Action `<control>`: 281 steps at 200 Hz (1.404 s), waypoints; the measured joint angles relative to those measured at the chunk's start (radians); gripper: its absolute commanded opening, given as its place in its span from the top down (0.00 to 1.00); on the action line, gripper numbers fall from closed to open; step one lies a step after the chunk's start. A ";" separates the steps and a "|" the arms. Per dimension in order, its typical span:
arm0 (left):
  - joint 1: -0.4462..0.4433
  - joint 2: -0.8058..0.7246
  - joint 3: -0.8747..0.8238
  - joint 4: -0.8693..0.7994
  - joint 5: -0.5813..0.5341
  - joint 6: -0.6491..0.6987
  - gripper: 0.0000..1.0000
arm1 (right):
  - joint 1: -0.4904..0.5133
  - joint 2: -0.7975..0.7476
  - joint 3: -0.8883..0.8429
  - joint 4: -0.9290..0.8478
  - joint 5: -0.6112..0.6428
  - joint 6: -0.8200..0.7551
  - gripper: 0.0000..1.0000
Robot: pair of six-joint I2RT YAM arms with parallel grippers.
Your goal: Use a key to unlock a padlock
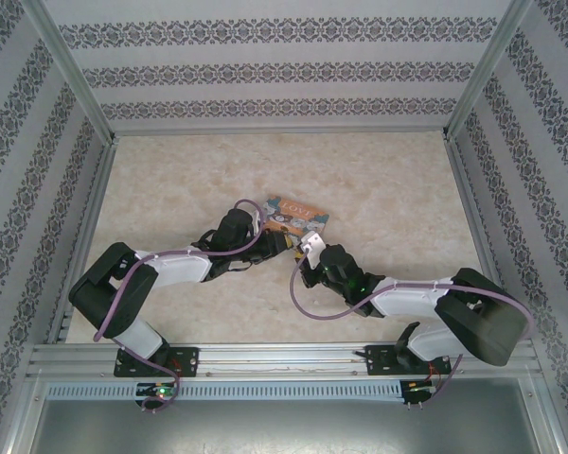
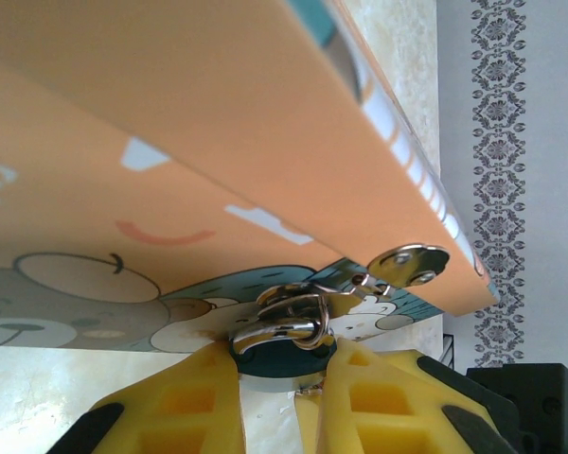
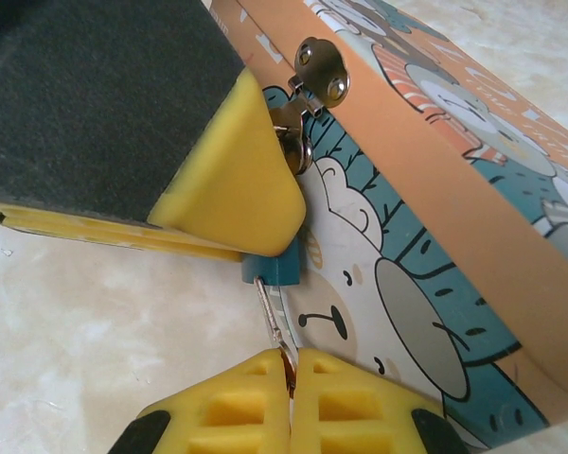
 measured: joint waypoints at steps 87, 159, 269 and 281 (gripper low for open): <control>0.000 -0.005 0.000 0.000 0.000 0.000 0.81 | 0.004 0.002 0.000 -0.002 0.014 0.000 1.00; -0.004 -0.006 0.000 -0.014 -0.001 0.000 0.81 | 0.003 0.027 0.000 -0.003 0.033 0.000 1.00; -0.005 -0.007 0.000 -0.016 -0.001 0.000 0.81 | 0.003 0.034 0.000 0.002 0.038 0.000 1.00; -0.005 -0.007 0.000 -0.016 -0.001 0.000 0.81 | 0.003 0.034 0.000 0.005 0.035 0.000 1.00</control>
